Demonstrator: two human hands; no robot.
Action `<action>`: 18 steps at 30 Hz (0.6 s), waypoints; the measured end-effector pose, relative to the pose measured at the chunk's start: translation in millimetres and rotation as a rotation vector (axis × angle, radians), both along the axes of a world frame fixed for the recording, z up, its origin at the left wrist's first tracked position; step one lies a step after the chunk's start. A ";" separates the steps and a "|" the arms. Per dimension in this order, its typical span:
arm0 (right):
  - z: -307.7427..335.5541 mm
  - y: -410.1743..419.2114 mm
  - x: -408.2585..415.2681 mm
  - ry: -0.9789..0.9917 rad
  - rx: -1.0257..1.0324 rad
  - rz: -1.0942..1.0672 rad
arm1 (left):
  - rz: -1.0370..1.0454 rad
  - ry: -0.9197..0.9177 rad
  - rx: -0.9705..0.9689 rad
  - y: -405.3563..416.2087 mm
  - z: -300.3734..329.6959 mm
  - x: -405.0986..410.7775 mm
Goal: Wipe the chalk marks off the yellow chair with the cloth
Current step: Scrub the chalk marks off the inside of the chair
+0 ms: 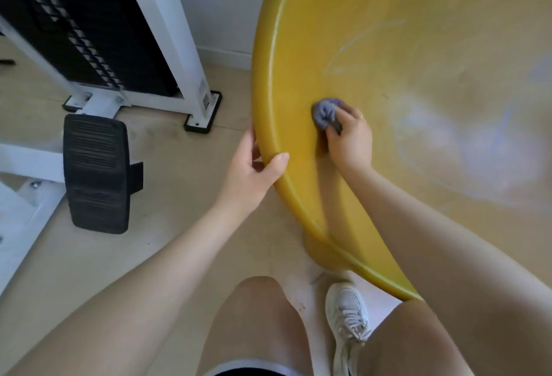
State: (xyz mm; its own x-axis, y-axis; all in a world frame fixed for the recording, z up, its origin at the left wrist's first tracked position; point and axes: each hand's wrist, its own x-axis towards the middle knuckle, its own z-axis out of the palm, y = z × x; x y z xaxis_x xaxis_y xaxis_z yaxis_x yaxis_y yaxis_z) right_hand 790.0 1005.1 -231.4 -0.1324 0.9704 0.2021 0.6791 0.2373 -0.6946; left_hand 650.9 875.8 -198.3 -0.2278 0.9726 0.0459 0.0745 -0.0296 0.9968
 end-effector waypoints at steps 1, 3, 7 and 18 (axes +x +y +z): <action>-0.1 7.0 -1.8 0.000 -0.030 -0.059 | -0.008 0.001 0.001 -0.8 -0.7 0.0; 6.1 11.1 -5.2 -0.031 -0.069 -0.117 | 0.016 -0.001 0.017 -1.1 -2.3 3.2; 26.1 -33.2 7.3 -0.103 -0.044 0.097 | 0.077 -0.008 0.017 -1.5 -5.7 6.6; 2.5 -64.2 25.8 -0.147 -0.018 0.298 | 0.108 0.052 0.040 5.0 -1.6 1.0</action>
State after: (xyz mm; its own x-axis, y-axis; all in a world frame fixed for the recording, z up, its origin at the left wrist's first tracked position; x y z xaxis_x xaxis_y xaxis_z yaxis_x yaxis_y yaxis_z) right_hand 815.8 940.8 -228.9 -0.4376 0.8877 0.1432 0.6750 0.4295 -0.5999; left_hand 651.9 880.8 -199.8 -0.3272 0.9398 0.0983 0.1313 -0.0578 0.9897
